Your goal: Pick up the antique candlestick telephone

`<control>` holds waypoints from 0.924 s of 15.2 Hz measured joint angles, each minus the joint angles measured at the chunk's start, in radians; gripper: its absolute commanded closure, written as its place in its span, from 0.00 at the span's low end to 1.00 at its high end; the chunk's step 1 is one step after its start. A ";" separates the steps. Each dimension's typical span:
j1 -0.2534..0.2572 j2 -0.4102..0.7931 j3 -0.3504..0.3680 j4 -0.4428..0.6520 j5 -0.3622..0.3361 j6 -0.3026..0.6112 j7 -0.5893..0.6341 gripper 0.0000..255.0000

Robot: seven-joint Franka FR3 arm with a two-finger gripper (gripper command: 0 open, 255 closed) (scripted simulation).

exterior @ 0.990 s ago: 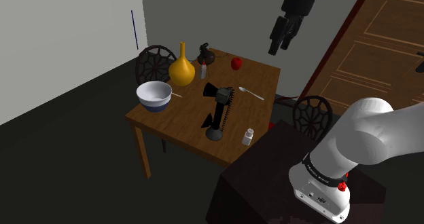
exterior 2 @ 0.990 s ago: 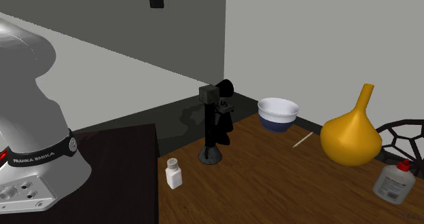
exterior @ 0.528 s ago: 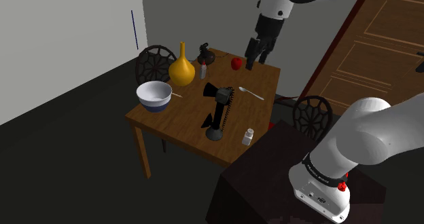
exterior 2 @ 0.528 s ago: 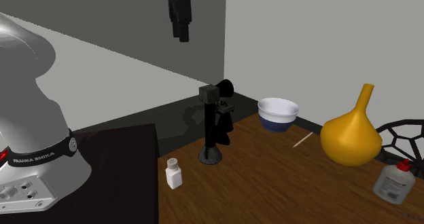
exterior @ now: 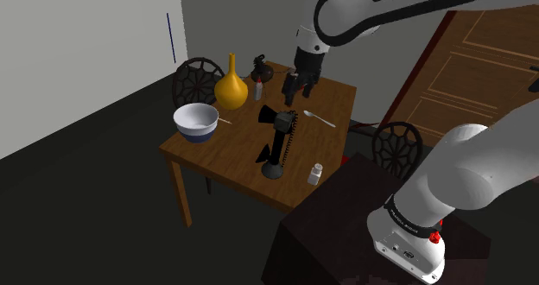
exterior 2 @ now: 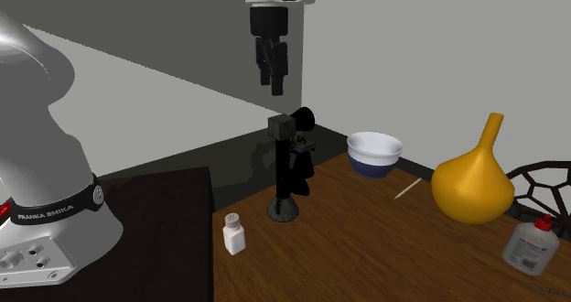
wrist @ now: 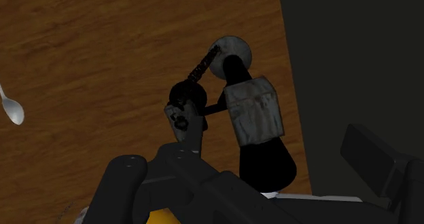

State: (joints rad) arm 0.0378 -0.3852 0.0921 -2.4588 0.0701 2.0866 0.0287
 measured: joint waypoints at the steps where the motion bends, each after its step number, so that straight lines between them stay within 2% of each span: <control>1: -0.002 0.036 0.002 0.002 -0.003 0.036 0.001 0.00; 5: -0.001 0.168 0.021 0.029 -0.013 0.145 0.029 0.00; 12: 0.000 0.242 0.027 -0.005 -0.018 0.254 0.037 0.00; 13: 0.000 0.246 0.027 -0.007 -0.019 0.259 0.037 1.00; 14: 0.000 0.247 0.027 -0.007 -0.019 0.262 0.037 1.00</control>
State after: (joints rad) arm 0.0377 -0.1380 0.1190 -2.4663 0.0515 2.3481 0.0654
